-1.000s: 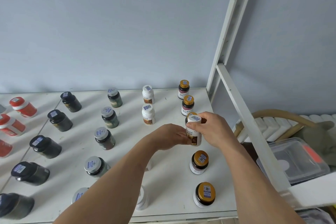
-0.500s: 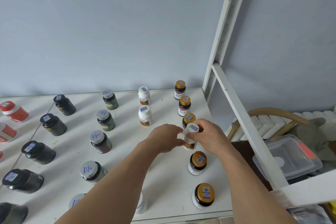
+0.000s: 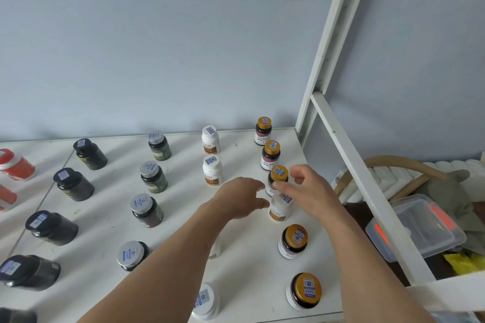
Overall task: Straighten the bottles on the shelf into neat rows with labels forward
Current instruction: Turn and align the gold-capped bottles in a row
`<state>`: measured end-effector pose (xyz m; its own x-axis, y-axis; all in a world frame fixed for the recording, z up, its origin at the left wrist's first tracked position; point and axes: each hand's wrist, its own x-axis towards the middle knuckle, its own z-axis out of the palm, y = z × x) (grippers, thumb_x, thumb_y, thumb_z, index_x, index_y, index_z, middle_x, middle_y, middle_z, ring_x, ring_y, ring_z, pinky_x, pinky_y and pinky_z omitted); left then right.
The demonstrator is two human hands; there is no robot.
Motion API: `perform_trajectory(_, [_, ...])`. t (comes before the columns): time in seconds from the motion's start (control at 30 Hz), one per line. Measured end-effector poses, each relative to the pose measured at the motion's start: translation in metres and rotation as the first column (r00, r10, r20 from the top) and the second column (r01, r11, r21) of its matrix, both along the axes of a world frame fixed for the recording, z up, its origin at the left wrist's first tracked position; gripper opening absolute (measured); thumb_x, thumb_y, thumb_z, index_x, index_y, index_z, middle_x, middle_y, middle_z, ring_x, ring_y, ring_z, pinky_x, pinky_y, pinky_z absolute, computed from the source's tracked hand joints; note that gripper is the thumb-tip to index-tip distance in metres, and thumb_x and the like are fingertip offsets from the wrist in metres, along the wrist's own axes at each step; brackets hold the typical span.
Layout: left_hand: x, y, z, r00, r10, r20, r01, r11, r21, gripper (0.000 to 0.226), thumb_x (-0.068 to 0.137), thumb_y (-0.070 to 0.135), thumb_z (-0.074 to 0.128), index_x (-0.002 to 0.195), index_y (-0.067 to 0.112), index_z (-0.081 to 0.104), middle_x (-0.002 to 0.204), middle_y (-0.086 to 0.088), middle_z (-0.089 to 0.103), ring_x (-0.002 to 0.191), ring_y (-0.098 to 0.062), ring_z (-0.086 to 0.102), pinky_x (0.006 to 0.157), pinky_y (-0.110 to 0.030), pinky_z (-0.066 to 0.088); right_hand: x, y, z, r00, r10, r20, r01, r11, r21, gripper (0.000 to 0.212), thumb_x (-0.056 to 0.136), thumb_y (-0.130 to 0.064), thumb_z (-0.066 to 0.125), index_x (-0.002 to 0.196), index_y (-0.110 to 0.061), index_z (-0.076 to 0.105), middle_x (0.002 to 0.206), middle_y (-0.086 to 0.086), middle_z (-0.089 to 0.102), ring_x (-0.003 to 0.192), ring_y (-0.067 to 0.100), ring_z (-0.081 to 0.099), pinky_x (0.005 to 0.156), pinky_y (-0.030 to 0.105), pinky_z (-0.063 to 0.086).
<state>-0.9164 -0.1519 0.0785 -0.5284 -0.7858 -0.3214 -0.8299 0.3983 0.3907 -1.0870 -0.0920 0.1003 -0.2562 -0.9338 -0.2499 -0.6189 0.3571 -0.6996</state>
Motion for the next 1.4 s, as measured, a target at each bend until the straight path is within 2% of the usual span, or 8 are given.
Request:
perform_trajectory(0.13, [-0.001, -0.009, 0.0, 1.0, 0.027, 0.004, -0.027, 1.0, -0.001, 0.055, 0.091, 0.047, 0.058, 0.139, 0.023, 0.048, 0.139, 0.001, 0.054, 0.126, -0.02, 0.049, 0.102, -0.035, 0.044, -0.001, -0.028, 0.006, 0.999, 0.028, -0.031, -0.025, 0.997, 0.076, 0.067, 0.084, -0.048, 0.068, 0.14, -0.022, 0.042, 0.142, -0.002, 0.05, 0.124, 0.02, 0.051, 0.094, 0.034, 0.042])
perform_trajectory(0.33, [-0.003, -0.019, 0.004, 0.997, 0.072, -0.004, -0.072, 0.997, 0.013, 0.055, 0.091, 0.045, 0.059, 0.14, 0.021, 0.048, 0.139, 0.0, 0.054, 0.127, -0.02, 0.049, 0.103, -0.034, 0.043, 0.004, -0.044, 0.0, 0.995, 0.086, -0.052, -0.075, 0.98, 0.185, 0.065, 0.08, -0.045, 0.073, 0.134, -0.023, 0.044, 0.126, 0.001, 0.059, 0.109, 0.02, 0.057, 0.091, 0.034, 0.046])
perform_trajectory(0.53, [-0.003, -0.021, 0.005, 0.996, 0.091, 0.009, -0.091, 0.995, 0.028, 0.056, 0.091, 0.045, 0.059, 0.14, 0.02, 0.048, 0.139, 0.0, 0.055, 0.125, -0.02, 0.051, 0.103, -0.034, 0.044, 0.0, -0.03, -0.003, 0.994, 0.107, -0.035, -0.091, 0.945, 0.314, 0.091, 0.07, -0.058, 0.077, 0.139, -0.017, 0.033, 0.129, 0.005, 0.055, 0.107, 0.021, 0.053, 0.083, 0.033, 0.046])
perform_trajectory(0.6, [-0.003, -0.021, 0.005, 0.995, 0.099, 0.008, -0.1, 0.995, 0.031, 0.056, 0.091, 0.046, 0.058, 0.14, 0.02, 0.048, 0.138, 0.0, 0.055, 0.125, -0.02, 0.051, 0.103, -0.034, 0.044, 0.0, -0.027, 0.0, 0.995, 0.089, -0.051, -0.067, 0.939, 0.338, 0.096, 0.067, -0.062, 0.076, 0.138, -0.016, 0.03, 0.123, 0.007, 0.056, 0.1, 0.022, 0.058, 0.081, 0.037, 0.054])
perform_trajectory(0.73, [-0.004, -0.021, 0.009, 0.994, 0.107, 0.006, -0.107, 0.994, 0.028, 0.057, 0.091, 0.047, 0.058, 0.139, 0.02, 0.048, 0.138, 0.0, 0.056, 0.124, -0.019, 0.051, 0.103, -0.035, 0.044, 0.0, -0.022, 0.005, 0.998, 0.056, -0.026, -0.043, 0.929, 0.368, 0.087, 0.067, -0.063, 0.076, 0.128, -0.02, 0.031, 0.102, 0.005, 0.06, 0.081, 0.021, 0.069, 0.065, 0.031, 0.059])
perform_trajectory(0.87, [-0.007, -0.02, 0.01, 0.994, 0.109, 0.008, -0.109, 0.994, 0.028, 0.058, 0.09, 0.049, 0.058, 0.139, 0.02, 0.048, 0.138, 0.001, 0.056, 0.125, -0.019, 0.051, 0.103, -0.034, 0.044, 0.001, -0.02, 0.006, 0.998, 0.064, -0.015, -0.053, 0.923, 0.38, 0.077, 0.071, -0.052, 0.078, 0.123, -0.019, 0.032, 0.105, 0.007, 0.061, 0.079, 0.019, 0.07, 0.064, 0.031, 0.06])
perform_trajectory(1.1, [-0.006, -0.019, 0.012, 0.991, 0.136, 0.006, -0.137, 0.99, 0.026, 0.058, 0.089, 0.049, 0.06, 0.139, 0.02, 0.049, 0.136, 0.0, 0.057, 0.124, -0.019, 0.052, 0.102, -0.035, 0.045, 0.003, -0.024, 0.015, 0.992, 0.119, -0.047, -0.095, 0.93, 0.355, 0.062, 0.074, -0.04, 0.076, 0.12, -0.016, 0.041, 0.093, 0.005, 0.062, 0.074, 0.018, 0.07, 0.059, 0.028, 0.058])
perform_trajectory(1.4, [0.027, -0.015, 0.018, 0.982, 0.166, -0.095, -0.16, 0.985, 0.066, 0.054, 0.09, 0.046, 0.061, 0.136, 0.019, 0.052, 0.135, 0.003, 0.058, 0.121, -0.016, 0.054, 0.102, -0.031, 0.045, 0.032, -0.022, 0.035, 0.982, 0.167, -0.088, -0.131, 0.94, 0.316, 0.058, 0.077, -0.037, 0.071, 0.12, -0.014, 0.04, 0.096, 0.005, 0.058, 0.079, 0.017, 0.066, 0.07, 0.031, 0.057])
